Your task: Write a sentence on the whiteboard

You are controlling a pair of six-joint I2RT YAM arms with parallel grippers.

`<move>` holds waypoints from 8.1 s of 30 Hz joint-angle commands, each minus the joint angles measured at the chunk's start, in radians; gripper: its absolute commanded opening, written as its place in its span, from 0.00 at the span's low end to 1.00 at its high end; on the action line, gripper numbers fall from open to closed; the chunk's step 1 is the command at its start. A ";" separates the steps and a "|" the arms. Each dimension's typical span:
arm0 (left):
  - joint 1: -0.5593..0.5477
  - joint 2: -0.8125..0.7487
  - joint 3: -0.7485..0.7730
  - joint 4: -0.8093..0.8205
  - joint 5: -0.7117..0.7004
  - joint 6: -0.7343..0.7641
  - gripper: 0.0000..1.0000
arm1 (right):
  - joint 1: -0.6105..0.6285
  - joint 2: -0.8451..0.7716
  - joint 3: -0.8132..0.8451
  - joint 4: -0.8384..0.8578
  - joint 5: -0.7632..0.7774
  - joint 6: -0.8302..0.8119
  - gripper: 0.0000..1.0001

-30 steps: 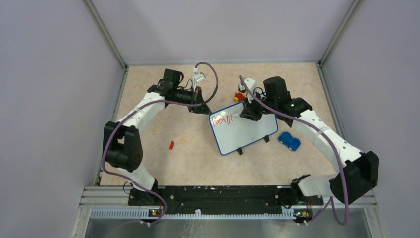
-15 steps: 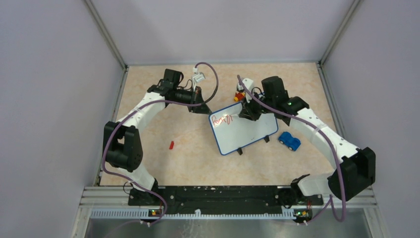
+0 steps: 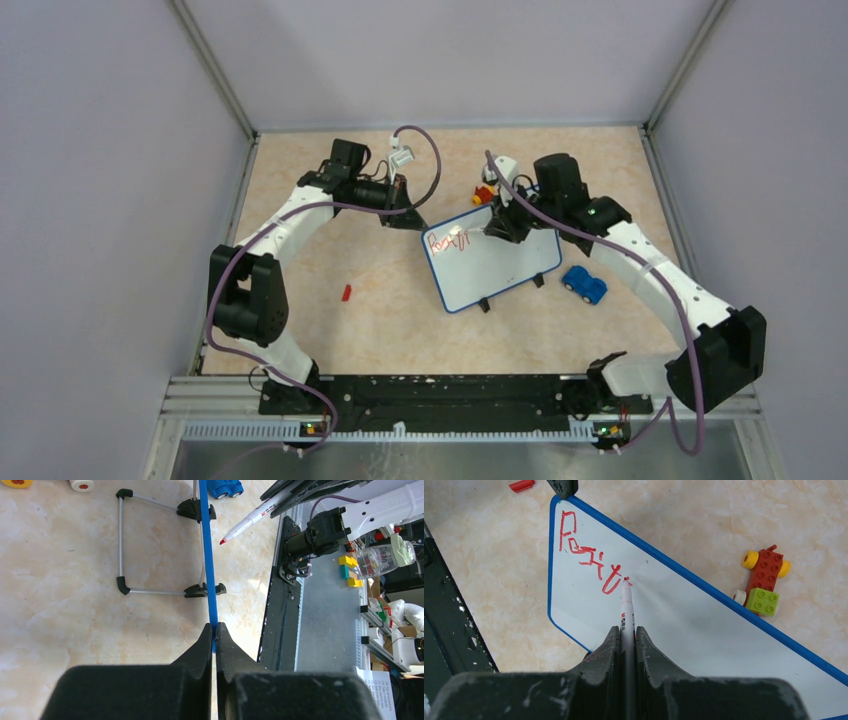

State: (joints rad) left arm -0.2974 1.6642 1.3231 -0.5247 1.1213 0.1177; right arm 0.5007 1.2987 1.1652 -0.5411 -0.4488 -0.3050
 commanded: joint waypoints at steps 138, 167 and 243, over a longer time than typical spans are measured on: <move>-0.031 -0.026 0.004 -0.011 0.003 0.023 0.00 | -0.079 -0.007 -0.042 0.022 0.006 -0.039 0.00; -0.032 -0.031 0.006 -0.011 0.004 0.022 0.00 | -0.061 -0.030 0.039 -0.021 -0.001 -0.044 0.00; -0.035 -0.023 0.007 -0.014 -0.002 0.026 0.00 | -0.125 -0.019 0.022 0.012 -0.037 -0.055 0.00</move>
State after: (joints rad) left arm -0.3138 1.6592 1.3231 -0.5247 1.1027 0.1299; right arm 0.3767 1.2823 1.1332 -0.5686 -0.4767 -0.3489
